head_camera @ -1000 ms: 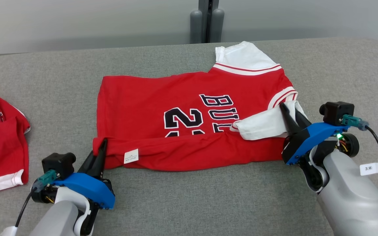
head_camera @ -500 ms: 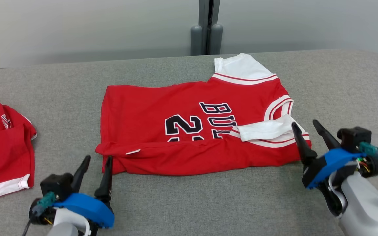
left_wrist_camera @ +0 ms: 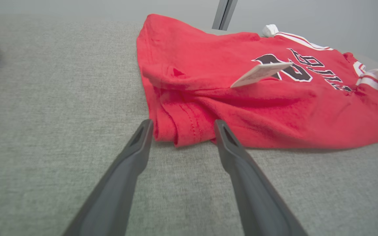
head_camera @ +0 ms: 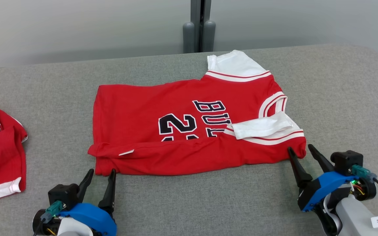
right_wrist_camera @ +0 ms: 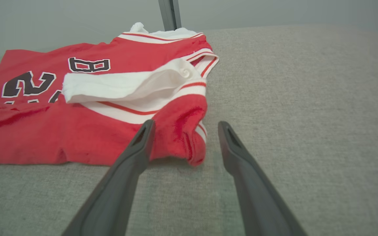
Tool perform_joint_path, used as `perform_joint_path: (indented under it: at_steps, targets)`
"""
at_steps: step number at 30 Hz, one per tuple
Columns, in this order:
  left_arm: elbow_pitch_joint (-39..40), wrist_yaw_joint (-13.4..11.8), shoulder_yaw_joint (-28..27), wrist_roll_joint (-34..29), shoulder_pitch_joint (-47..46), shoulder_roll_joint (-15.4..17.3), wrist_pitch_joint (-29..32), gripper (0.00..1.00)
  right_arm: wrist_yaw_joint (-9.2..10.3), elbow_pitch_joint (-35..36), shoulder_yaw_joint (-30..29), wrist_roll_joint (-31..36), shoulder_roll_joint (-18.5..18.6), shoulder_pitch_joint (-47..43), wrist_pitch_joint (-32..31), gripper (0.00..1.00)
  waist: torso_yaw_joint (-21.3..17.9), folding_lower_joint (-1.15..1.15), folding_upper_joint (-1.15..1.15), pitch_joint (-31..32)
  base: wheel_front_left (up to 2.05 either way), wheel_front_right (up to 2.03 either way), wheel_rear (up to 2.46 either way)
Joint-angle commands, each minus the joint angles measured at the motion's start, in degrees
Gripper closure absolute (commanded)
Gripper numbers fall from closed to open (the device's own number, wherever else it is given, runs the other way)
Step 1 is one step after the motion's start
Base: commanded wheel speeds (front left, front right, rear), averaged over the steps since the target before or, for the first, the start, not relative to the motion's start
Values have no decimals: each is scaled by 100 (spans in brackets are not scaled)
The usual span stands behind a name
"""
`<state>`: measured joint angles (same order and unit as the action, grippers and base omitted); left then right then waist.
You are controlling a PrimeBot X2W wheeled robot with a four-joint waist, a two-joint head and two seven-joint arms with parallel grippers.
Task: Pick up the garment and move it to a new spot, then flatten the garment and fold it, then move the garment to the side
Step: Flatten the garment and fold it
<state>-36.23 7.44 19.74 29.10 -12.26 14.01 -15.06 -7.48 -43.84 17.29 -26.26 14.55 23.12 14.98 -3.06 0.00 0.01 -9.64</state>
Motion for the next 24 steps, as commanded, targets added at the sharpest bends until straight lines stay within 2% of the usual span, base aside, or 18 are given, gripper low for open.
perform_joint_path:
  at_steps: [1,10,11,12,13,14,24]
  targets:
    - [-11,7,6,-41,-90,-3,-15,0,-3,-20,3,38,-33,42,28,0,1,0,-1,-15,0,0,0]
    - [-455,7,55,34,-474,-51,-16,0,-3,-332,52,78,-230,279,25,0,-47,0,-1,-188,0,0,0]
    - [-491,7,60,75,-514,-58,-15,12,-3,-397,60,68,-254,304,24,0,-50,0,-1,-197,0,0,0]
    - [-518,7,84,107,-523,-65,-15,43,-3,-443,63,57,-271,331,25,29,-54,0,-1,-202,0,0,0]
    - [-502,7,93,159,-523,-77,-15,86,-3,-473,63,37,-280,358,25,83,-52,0,-1,-205,0,0,0]
    - [-477,7,109,204,-510,-80,-15,100,-3,-489,60,8,-289,368,25,100,-45,0,-1,-199,0,0,0]
    - [365,7,-32,475,209,20,-16,100,-2,-66,-152,-161,-140,-178,25,100,110,0,-1,162,0,0,0]
